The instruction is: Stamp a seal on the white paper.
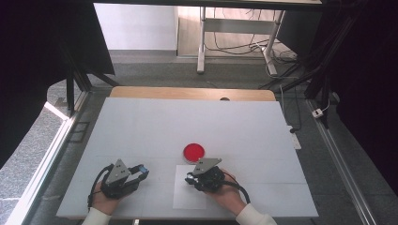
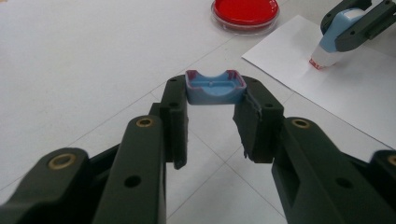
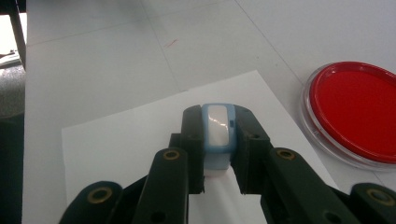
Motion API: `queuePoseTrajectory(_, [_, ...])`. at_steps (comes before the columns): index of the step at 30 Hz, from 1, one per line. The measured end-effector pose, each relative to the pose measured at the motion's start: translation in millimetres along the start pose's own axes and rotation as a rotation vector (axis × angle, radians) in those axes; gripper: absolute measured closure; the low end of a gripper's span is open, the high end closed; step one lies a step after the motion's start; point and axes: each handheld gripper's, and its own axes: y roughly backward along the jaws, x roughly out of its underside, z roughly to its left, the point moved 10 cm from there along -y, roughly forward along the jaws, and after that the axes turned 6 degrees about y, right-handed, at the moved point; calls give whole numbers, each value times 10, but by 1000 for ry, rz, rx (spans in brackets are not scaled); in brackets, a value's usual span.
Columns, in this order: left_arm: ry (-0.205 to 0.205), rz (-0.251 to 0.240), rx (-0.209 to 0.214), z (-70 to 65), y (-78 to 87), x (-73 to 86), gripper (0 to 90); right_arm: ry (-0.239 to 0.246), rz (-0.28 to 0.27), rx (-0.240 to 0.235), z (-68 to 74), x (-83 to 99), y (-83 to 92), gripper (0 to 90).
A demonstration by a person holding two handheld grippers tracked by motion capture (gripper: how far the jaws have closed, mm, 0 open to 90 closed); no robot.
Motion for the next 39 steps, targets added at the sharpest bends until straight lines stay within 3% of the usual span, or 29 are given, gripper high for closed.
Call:
queuePoseTrajectory(33, [-3,-1,0,15,-3,0,651,-9,-13,-4,1,-10,0,759])
queuePoseTrajectory(39, [-2,-3,-1,18,0,-1,651,7,-13,7,-3,-11,4,758])
